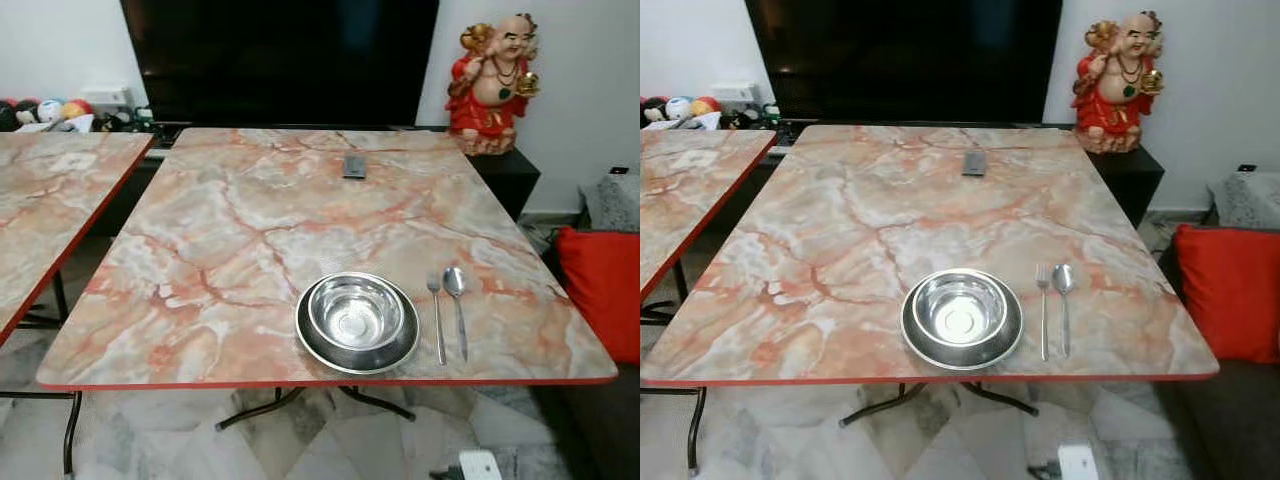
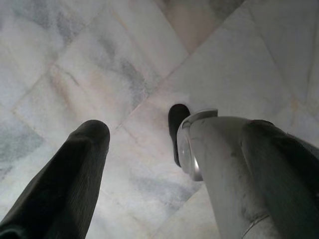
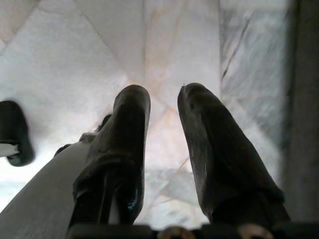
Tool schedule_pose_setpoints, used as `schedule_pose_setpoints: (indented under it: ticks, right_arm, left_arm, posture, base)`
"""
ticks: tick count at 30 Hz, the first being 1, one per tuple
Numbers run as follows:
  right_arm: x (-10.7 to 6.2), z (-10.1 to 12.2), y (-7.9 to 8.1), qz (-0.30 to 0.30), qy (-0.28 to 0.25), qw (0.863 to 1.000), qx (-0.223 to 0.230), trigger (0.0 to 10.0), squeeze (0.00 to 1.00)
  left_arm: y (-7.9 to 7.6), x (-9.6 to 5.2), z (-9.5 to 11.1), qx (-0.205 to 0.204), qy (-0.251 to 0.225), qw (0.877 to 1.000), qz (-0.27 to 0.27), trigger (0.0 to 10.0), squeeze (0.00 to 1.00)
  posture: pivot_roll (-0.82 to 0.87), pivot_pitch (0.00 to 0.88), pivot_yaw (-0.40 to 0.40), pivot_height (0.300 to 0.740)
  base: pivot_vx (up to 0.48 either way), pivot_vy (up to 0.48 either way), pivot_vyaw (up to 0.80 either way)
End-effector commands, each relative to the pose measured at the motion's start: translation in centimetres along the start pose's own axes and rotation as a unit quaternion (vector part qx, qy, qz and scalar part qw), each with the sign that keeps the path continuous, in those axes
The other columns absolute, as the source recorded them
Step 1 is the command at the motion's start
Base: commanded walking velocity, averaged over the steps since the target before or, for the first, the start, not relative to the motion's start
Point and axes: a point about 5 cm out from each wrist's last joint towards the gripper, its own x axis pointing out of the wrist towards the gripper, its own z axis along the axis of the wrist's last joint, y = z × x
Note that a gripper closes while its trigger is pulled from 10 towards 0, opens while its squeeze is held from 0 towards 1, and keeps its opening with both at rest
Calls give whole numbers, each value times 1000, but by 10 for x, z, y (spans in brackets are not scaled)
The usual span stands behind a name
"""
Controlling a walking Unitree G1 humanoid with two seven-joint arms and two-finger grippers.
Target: Setting the table
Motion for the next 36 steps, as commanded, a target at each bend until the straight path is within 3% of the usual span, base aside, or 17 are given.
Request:
schedule_pose_setpoints:
  ticks: [1,11,14,19,24,36]
  right_arm:
    - [0,1,-1,5,-11,1000,16,10000,0]
    - [1,6,10,22,-26,999,-15,10000,0]
    - [2,6,15,18,-26,999,34,10000,0]
    - [1,4,19,17,-26,998,53,10000,0]
    - [2,10,8,11,-29,998,54,10000,0]
    - [2,14,4,12,-34,998,47,10000,0]
  left_arm:
    - [3,-1,-3,-2,8,1000,3,10000,0]
    - [6,-1,-3,4,14,1000,2,10000,0]
    - [7,-2,-4,3,14,1000,2,10000,0]
    - [7,-2,-4,4,14,1000,2,10000,0]
    - [6,-2,-5,5,15,1000,2,10000,0]
    - [4,-2,-6,3,17,1000,0,10000,0]
  posture:
    - [-24,45,-3,740]
    - [-18,50,6,740]
    - [-12,54,9,740]
    - [-6,54,12,740]
    - [4,51,9,740]
    - [1,33,0,740]
  base:
    - [0,0,0]
    - [0,311,211]
    - [0,480,533]
    - [0,480,0]
    - [0,480,0]
    - [0,480,0]
